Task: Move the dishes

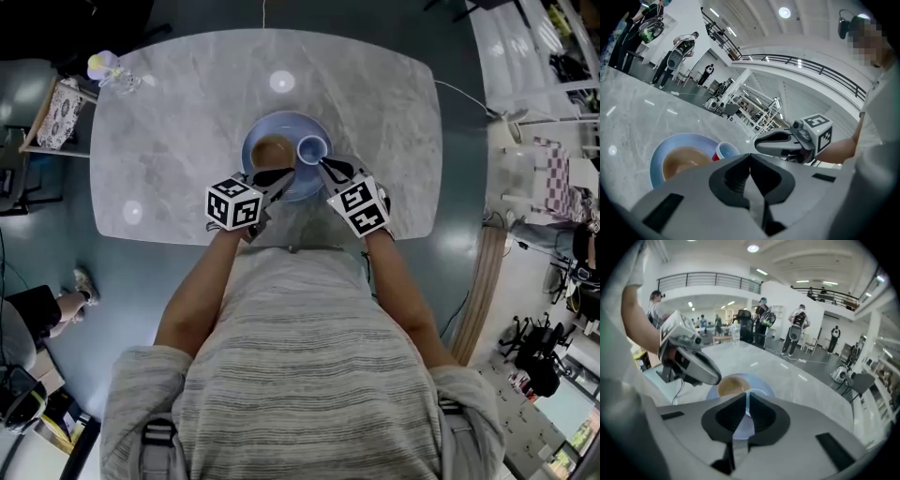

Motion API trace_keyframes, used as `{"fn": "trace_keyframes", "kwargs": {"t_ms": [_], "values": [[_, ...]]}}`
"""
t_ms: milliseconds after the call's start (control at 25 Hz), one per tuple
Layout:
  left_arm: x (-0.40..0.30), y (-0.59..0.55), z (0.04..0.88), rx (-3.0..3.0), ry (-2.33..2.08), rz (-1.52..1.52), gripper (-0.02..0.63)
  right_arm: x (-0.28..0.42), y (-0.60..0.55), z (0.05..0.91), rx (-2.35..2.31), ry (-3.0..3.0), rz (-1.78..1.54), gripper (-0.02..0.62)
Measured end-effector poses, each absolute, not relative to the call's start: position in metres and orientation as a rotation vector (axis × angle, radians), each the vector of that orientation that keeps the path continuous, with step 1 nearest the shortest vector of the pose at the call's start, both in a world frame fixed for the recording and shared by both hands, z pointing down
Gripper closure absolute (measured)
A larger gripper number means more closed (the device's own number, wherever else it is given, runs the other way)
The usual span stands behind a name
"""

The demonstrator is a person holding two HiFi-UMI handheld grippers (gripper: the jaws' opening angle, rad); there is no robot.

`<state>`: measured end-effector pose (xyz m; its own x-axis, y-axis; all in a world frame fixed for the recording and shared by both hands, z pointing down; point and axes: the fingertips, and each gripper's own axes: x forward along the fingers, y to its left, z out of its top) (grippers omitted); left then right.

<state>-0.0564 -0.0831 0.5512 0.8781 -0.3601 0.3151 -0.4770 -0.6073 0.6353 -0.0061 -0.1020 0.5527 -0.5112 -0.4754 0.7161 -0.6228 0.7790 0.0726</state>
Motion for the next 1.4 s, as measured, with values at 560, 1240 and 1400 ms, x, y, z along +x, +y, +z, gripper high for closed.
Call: {"fn": "trace_keyframes", "kwargs": {"t_ms": [560,1240,1400], "values": [[-0.042,-0.063,0.482,2.517,-0.613,0.085,0.586,-0.012,-0.067,0.474,0.903,-2.736,0.517,0.575],[0.019,-0.052,0.435,2.628,-0.641,0.042,0.586,0.034,-0.07,0.415,0.895,-2.934,0.517,0.577],[0.02,-0.057,0.436,2.627,-0.633,0.058,0.586,0.036,-0.076,0.416,0.922,-2.92,0.504,0.578]]}}
